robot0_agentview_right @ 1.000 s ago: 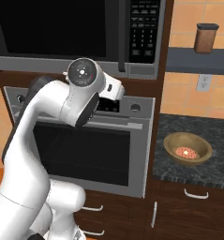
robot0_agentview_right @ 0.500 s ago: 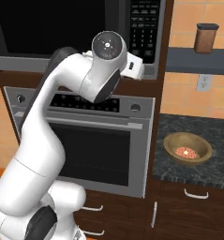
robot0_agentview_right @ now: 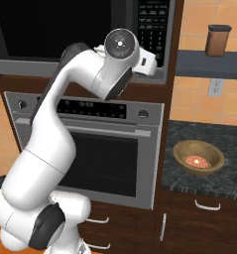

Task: Open the microwave, place the bowl with waffle inside the microwave, then close the microwave door and turn it on.

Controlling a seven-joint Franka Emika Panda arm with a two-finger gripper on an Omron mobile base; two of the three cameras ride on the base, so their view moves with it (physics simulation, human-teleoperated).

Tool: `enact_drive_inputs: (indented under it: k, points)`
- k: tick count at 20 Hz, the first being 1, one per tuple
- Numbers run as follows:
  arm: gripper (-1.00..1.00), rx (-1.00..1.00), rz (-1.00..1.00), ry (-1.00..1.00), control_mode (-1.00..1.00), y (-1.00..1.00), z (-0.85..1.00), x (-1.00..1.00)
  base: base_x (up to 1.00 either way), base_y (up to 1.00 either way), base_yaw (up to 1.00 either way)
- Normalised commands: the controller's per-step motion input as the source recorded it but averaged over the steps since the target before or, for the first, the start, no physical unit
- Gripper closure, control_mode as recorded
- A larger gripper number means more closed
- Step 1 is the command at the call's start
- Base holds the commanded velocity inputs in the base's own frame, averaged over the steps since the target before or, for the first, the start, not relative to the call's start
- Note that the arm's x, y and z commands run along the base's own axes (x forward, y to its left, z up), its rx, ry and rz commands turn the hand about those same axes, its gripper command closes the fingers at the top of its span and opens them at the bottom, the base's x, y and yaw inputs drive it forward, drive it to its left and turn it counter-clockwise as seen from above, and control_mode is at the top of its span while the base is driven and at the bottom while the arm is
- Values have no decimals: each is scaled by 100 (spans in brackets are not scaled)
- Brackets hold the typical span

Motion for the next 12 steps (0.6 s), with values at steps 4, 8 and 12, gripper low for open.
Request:
enact_drive_inputs:
  k: [4,8,12]
  points:
    - [-100,0,-1,-3,-100,0,-5,54,0,0,0]
    - [-100,0,0,0,-100,0,-9,61,0,0,0]
    - [100,0,0,0,-100,0,-13,55,0,0,0]
